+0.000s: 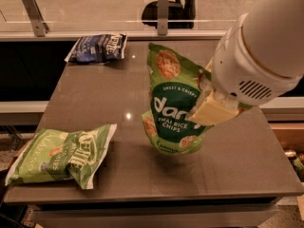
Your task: Move green rice chip bag near green jalapeno chip bag
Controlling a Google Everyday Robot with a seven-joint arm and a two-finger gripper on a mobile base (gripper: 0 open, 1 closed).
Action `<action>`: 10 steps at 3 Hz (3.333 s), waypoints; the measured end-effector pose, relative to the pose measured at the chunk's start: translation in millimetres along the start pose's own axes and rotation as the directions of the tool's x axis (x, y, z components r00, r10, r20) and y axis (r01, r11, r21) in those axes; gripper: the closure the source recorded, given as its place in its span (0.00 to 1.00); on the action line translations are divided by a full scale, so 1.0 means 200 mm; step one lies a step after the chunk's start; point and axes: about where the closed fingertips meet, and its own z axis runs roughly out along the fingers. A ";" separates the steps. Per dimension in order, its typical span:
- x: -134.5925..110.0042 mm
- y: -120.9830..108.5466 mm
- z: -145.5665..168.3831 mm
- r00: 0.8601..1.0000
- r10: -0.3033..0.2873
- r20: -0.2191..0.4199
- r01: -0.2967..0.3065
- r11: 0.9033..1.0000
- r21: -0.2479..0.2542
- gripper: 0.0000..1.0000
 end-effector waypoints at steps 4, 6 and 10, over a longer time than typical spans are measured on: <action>0.11 -0.04 0.20 0.993 0.028 -0.114 -0.043 0.989 -0.138 0.59; 0.08 -0.04 0.17 0.994 0.019 -0.104 -0.032 0.992 -0.121 0.12; 0.03 -0.15 -0.01 0.988 -0.023 -0.152 0.013 0.998 -0.066 0.00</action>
Offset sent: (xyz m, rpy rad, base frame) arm 0.0355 -0.0248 -0.0840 -0.0584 0.2905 -0.0182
